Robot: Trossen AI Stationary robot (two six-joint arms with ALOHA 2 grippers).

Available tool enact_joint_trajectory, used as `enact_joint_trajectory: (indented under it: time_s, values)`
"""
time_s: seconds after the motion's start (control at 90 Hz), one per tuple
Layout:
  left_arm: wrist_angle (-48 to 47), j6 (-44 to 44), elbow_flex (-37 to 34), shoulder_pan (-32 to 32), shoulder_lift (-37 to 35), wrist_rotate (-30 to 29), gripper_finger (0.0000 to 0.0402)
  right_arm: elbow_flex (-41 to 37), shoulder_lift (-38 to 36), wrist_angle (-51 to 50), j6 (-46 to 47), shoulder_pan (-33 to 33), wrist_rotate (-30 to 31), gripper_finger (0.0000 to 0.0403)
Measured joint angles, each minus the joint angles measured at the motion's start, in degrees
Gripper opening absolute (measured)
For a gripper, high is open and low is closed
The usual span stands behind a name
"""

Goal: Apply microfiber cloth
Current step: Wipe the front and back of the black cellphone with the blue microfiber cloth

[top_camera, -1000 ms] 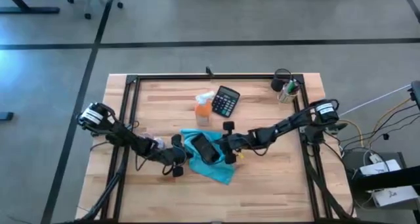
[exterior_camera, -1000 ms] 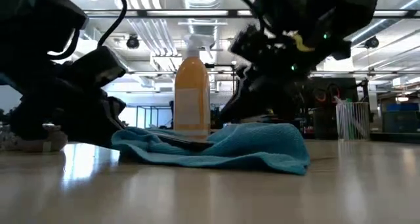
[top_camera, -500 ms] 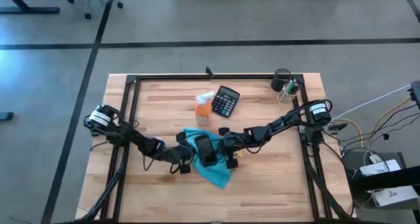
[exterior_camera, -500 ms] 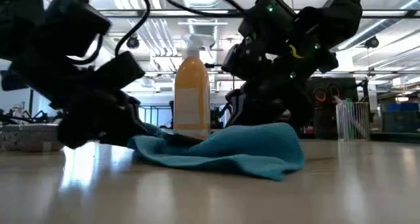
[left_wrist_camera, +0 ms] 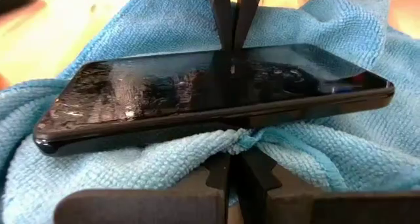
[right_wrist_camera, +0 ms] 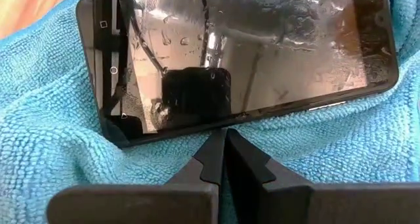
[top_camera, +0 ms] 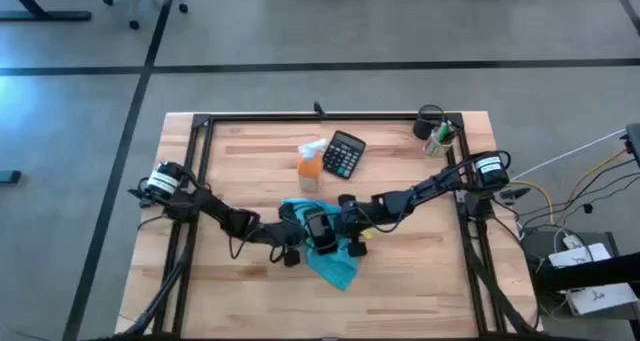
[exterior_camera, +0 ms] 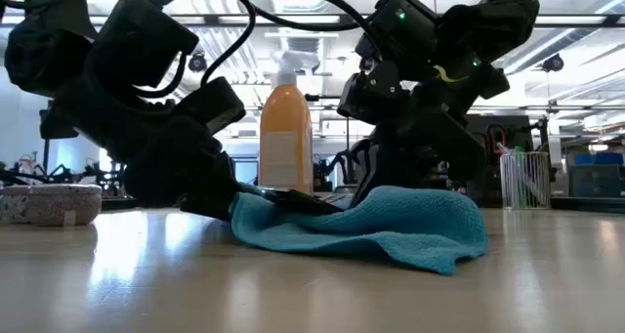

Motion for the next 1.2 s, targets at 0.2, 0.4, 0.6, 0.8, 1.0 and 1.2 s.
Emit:
enact_joint_trajectory:
  time_s: [0.2,0.4,0.6,0.8,1.0,1.2]
  values:
    - [0.0,0.2,0.0,0.0,0.0,-0.2,0.0,-0.1,0.5,2.3,-0.6,-0.1,-3.3,0.0]
    - [0.0,0.2,-0.1,0.0,0.0,-0.1,0.0,-0.3,-2.7,0.7,-1.0,0.2,-5.4,0.0]
    - [0.1,0.5,-0.2,0.0,0.0,-0.1,0.0,-0.3,-5.2,0.4,-1.4,-0.1,-4.9,0.0]
    - [0.1,0.6,-0.2,0.0,0.0,-0.1,0.0,-0.3,-5.5,-7.7,-1.1,-0.2,0.8,0.0]
    - [0.2,1.1,-0.2,0.0,0.0,-0.1,0.0,0.5,-11.7,-12.9,-1.3,-0.1,2.3,0.0]
    - [0.6,1.5,-0.3,0.0,-0.2,-0.1,0.0,-0.7,-14.6,-18.9,0.0,-0.3,10.6,0.0]
